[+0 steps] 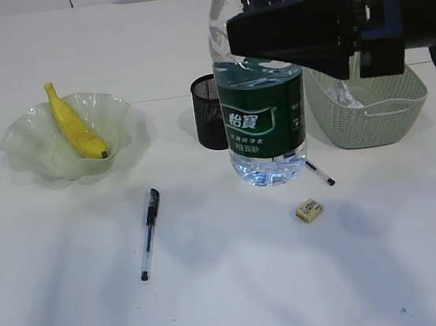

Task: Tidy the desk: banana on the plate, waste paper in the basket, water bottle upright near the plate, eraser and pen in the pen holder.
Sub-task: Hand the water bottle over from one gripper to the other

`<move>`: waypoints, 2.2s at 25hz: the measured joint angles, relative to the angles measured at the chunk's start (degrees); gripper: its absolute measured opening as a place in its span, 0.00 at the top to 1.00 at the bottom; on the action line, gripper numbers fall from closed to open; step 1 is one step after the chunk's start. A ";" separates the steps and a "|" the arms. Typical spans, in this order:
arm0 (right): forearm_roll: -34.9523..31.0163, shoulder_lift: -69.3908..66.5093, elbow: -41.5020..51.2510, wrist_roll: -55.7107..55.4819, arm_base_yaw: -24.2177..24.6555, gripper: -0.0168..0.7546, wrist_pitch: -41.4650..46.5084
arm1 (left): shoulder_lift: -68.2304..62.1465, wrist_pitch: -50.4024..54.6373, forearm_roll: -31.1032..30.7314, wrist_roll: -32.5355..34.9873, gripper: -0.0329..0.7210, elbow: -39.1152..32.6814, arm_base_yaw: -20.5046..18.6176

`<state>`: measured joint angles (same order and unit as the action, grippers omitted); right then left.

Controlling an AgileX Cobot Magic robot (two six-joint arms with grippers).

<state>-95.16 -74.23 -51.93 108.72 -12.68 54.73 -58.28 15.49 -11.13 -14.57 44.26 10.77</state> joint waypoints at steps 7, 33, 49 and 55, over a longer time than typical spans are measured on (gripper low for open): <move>-0.14 0.00 0.00 0.00 0.00 0.45 0.00 | -4.42 -24.76 0.19 0.00 0.35 -6.41 0.74; -0.61 0.00 0.00 0.00 0.00 0.45 -2.26 | -13.06 -73.92 -44.81 -34.91 0.40 -16.68 6.83; -0.61 0.00 0.00 0.00 0.00 0.45 3.25 | -20.59 -81.55 -44.55 -37.76 0.12 -15.40 8.08; -0.61 0.00 0.00 0.00 0.00 0.45 4.77 | -22.32 -81.77 -45.07 -37.78 0.12 -9.87 13.80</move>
<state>-95.78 -74.23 -51.93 108.72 -12.68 59.50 -80.60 -66.28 -56.20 -52.35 34.40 24.56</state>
